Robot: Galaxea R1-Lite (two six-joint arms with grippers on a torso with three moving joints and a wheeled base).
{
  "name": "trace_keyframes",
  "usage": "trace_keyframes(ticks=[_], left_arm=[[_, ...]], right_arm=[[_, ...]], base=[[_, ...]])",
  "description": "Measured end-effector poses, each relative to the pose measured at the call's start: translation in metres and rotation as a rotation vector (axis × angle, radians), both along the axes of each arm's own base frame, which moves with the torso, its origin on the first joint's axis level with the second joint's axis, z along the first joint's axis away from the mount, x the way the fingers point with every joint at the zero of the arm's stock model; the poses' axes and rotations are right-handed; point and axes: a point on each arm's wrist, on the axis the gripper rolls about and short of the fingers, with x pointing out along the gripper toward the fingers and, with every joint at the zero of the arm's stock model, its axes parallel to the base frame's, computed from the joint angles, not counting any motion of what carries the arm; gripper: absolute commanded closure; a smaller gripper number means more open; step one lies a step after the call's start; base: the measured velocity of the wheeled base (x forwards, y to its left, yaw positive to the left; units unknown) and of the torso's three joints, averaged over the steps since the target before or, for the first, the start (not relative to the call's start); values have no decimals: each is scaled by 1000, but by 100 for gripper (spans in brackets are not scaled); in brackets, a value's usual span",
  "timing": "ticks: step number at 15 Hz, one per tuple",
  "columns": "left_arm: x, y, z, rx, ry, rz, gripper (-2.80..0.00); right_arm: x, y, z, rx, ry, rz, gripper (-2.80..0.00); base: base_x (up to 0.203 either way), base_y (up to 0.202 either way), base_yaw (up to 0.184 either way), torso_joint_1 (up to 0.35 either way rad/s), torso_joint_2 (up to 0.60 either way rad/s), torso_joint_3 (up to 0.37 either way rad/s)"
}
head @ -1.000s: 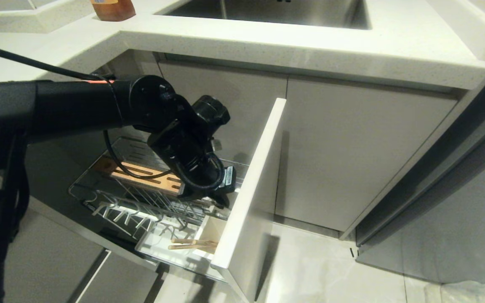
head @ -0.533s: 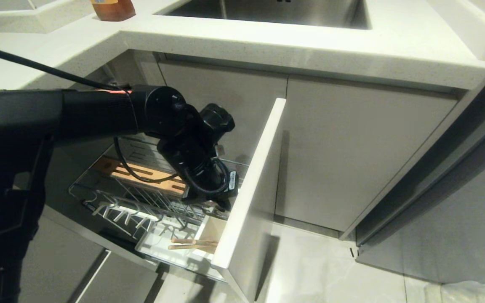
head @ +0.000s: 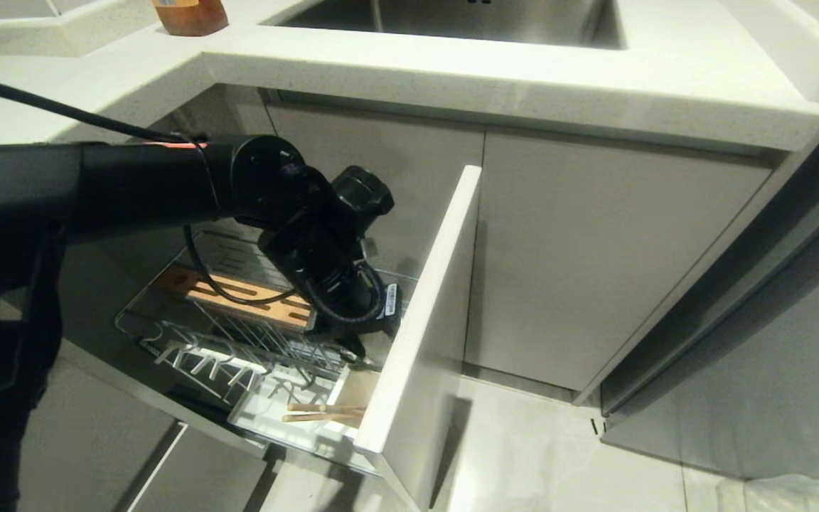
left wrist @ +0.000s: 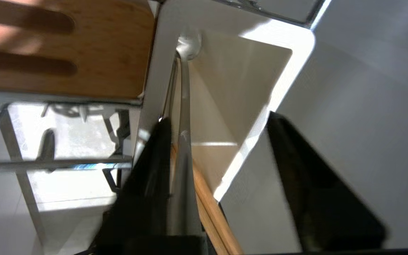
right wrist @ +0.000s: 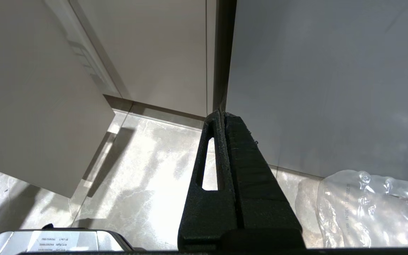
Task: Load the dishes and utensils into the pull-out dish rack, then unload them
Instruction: Pick up the spoon and place it in the cupboard, then pick up the bowl and place it in the cupboard
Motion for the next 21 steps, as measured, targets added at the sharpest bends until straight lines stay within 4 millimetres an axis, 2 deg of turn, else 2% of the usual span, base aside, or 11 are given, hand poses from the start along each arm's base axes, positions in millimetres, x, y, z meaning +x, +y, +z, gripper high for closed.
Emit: trace_keyframes(ticks=[6, 7, 8, 15, 18, 21], left_arm=[[-21, 15, 37, -50, -82, 7, -280], [-27, 19, 45, -61, -100, 9, -186], [-33, 23, 53, -69, -113, 10, 0], [-84, 57, 110, -161, -251, 50, 0], [-117, 77, 131, -210, -314, 64, 0], [-161, 111, 155, -270, -425, 93, 0]], right_arm=[[0, 0, 0, 0, 0, 0, 0], [0, 0, 0, 0, 0, 0, 0], [0, 0, 0, 0, 0, 0, 0], [0, 0, 0, 0, 0, 0, 0], [0, 0, 0, 0, 0, 0, 0], [0, 0, 0, 0, 0, 0, 0]], base=[[0, 0, 0, 0, 0, 0], [0, 0, 0, 0, 0, 0], [0, 0, 0, 0, 0, 0], [0, 0, 0, 0, 0, 0], [0, 0, 0, 0, 0, 0], [0, 0, 0, 0, 0, 0]])
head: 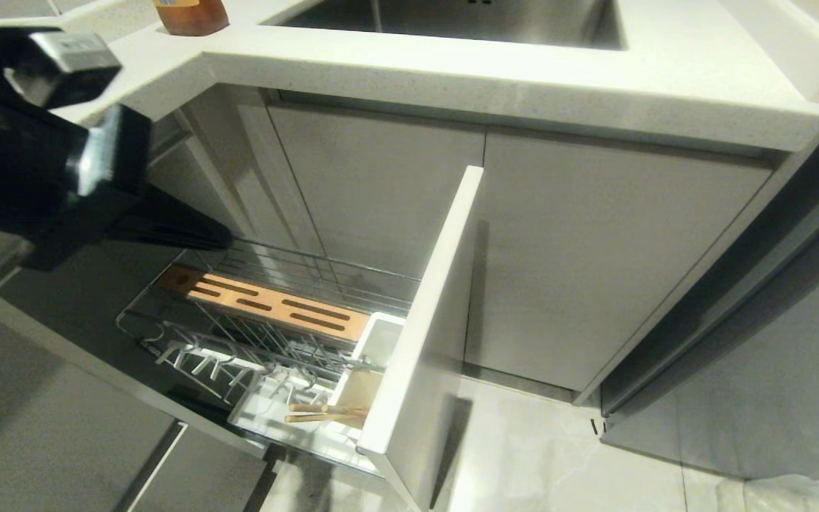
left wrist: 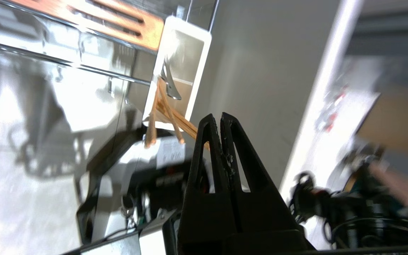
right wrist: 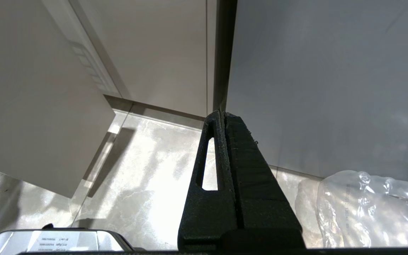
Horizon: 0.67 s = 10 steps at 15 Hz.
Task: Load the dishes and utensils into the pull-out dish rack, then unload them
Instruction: Pick up the bowl and place it in the cupboard
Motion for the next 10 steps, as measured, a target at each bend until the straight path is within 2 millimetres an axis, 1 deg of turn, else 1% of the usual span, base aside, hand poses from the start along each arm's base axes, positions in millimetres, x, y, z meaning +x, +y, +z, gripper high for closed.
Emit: trace_keyframes(ticks=[2, 4, 5, 7, 10], left_arm=[[-27, 29, 15, -38, -92, 75, 0], [-53, 56, 26, -57, -194, 197, 0], [-70, 68, 31, -61, -254, 269, 0], [-104, 84, 38, -40, -375, 421, 0], [-149, 92, 40, 93, -515, 720, 0]], right_arm=[[0, 0, 0, 0, 0, 0, 0], [0, 0, 0, 0, 0, -1, 0], [0, 0, 0, 0, 0, -1, 0], [0, 0, 0, 0, 0, -1, 0], [0, 0, 0, 0, 0, 0, 0]], base=[[0, 0, 0, 0, 0, 0], [0, 0, 0, 0, 0, 0], [0, 0, 0, 0, 0, 0], [0, 0, 0, 0, 0, 0], [0, 0, 0, 0, 0, 0]])
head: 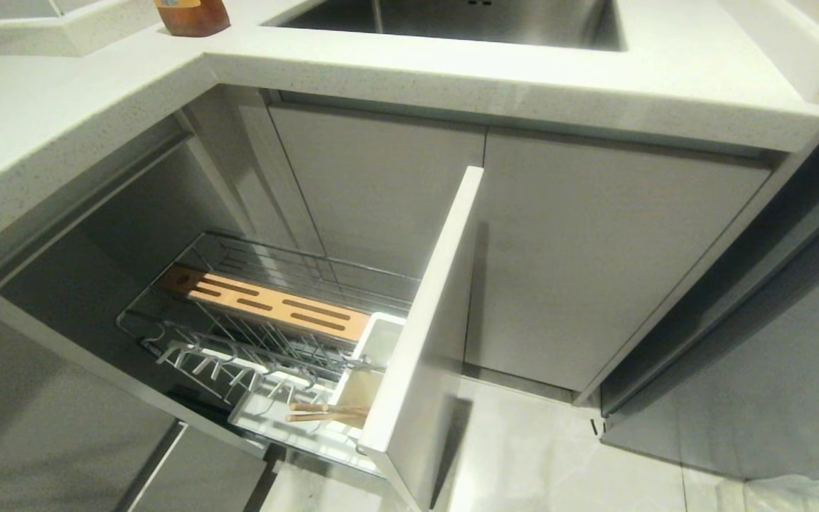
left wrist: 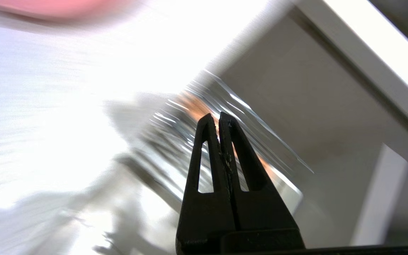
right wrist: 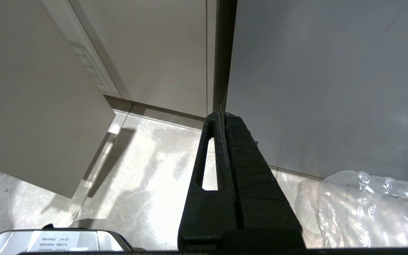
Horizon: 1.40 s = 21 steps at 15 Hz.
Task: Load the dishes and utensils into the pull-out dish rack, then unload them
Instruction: Pick up the bowl and place it in the cupboard
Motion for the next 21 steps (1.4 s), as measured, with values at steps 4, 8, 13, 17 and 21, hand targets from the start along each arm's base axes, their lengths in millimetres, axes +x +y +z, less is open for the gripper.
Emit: trace_keyframes(ticks=[4, 8, 13, 17, 21], left_arm=[[-31, -9, -8, 103, -8, 425, 0], [-21, -11, -4, 152, -8, 736, 0], [17, 38, 3, 125, 43, 934, 0], [30, 101, 0, 48, 61, 925, -280], [33, 155, -8, 18, 75, 983, -280]], right_arm=[[0, 0, 0, 0, 0, 0, 0], [0, 0, 0, 0, 1, -1, 0], [0, 0, 0, 0, 0, 0, 0], [0, 0, 0, 0, 0, 0, 0], [0, 0, 0, 0, 0, 0, 0]], base=[[0, 0, 0, 0, 0, 0], [0, 0, 0, 0, 0, 0], [0, 0, 0, 0, 0, 0], [0, 0, 0, 0, 0, 0], [0, 0, 0, 0, 0, 0]])
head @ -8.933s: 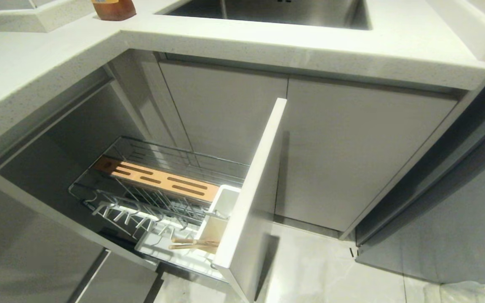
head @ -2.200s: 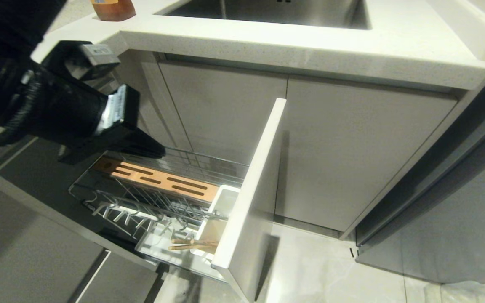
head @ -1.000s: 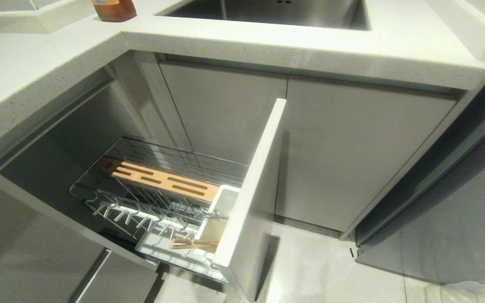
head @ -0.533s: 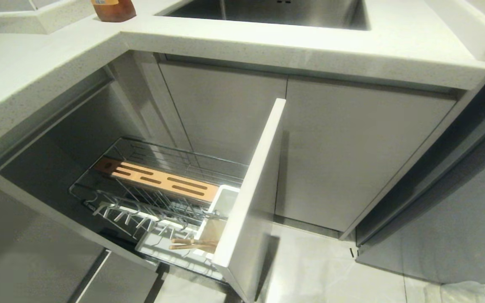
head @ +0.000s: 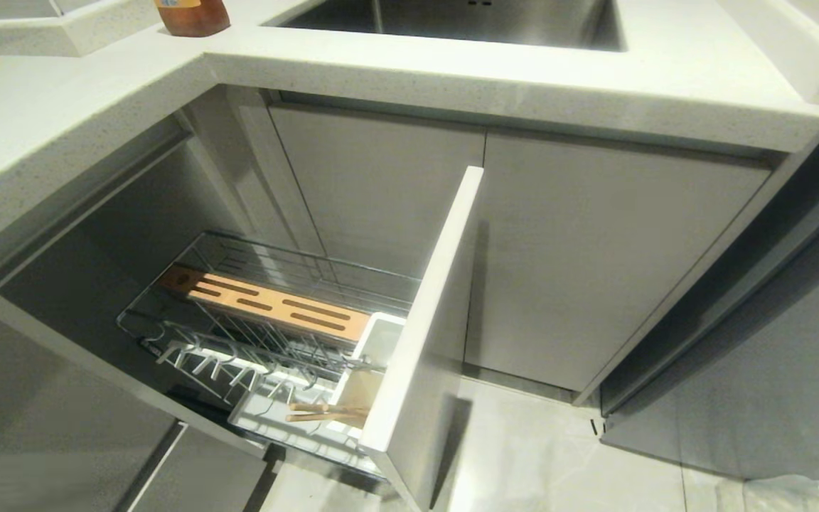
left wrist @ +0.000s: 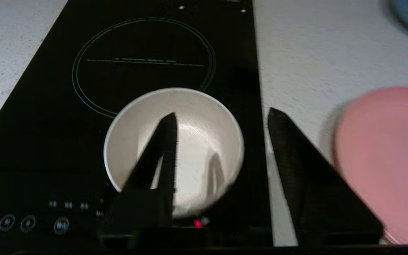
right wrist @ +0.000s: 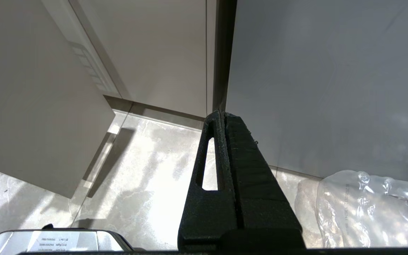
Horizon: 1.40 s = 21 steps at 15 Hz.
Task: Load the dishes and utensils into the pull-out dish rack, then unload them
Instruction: Pick up the bowl and place it in the cupboard
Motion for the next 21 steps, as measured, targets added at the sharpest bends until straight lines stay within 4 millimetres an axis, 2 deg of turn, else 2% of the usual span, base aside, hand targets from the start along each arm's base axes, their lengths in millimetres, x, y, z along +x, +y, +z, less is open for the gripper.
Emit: trace_keyframes(ticks=[4, 8, 12, 19, 20, 21], left_arm=[[3, 33, -15, -77, 11, 8, -280], [8, 53, -29, -145, 7, -54, -280], [11, 57, -41, -247, 2, -124, -280], [15, 58, -47, -295, -5, -176, -280], [16, 58, -48, -296, -4, -176, 0], [15, 57, -47, -295, -4, -176, 0]], right_arm=[[0, 0, 0, 0, 0, 0, 0], [0, 0, 0, 0, 0, 0, 0], [0, 0, 0, 0, 0, 0, 0], [0, 0, 0, 0, 0, 0, 0], [0, 0, 0, 0, 0, 0, 0], [0, 0, 0, 0, 0, 0, 0]], base=[[0, 0, 0, 0, 0, 0], [0, 0, 0, 0, 0, 0], [0, 0, 0, 0, 0, 0], [0, 0, 0, 0, 0, 0], [0, 0, 0, 0, 0, 0], [0, 0, 0, 0, 0, 0]])
